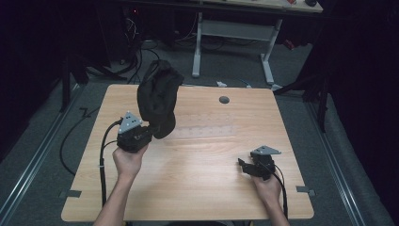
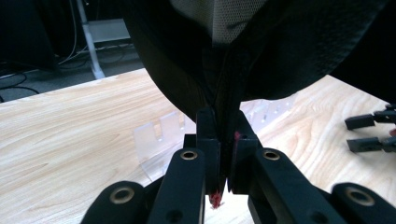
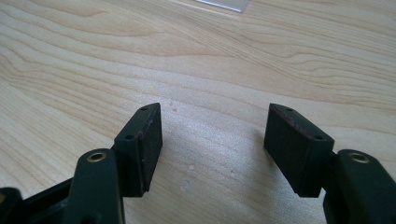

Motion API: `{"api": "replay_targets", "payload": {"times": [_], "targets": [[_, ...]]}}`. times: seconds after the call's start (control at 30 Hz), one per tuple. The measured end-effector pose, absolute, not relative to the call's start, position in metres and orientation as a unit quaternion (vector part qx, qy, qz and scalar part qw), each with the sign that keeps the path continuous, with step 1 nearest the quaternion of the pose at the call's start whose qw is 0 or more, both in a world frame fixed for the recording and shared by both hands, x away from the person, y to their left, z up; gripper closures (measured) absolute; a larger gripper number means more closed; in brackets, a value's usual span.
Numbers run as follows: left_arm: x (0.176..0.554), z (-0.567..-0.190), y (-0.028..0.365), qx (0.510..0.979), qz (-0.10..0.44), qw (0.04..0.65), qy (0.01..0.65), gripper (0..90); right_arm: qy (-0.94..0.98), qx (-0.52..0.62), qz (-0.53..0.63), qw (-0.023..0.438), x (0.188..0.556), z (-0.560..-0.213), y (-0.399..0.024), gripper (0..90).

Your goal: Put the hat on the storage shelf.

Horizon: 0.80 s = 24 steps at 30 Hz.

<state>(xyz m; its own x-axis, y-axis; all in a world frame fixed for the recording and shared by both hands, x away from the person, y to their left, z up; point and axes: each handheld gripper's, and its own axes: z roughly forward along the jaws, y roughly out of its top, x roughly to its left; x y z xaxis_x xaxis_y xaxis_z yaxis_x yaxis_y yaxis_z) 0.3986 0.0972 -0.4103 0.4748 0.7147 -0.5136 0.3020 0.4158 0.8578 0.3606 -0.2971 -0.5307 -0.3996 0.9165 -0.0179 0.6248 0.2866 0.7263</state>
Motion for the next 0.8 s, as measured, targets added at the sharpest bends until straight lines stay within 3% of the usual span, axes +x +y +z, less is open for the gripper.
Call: {"api": "replay_targets", "payload": {"times": [0.8], "targets": [[0.418,-0.430,0.086,0.530,0.193,0.652,0.507,85.9,0.771,0.498,0.327,0.223,0.361,-0.531,-0.297,36.4]]}}
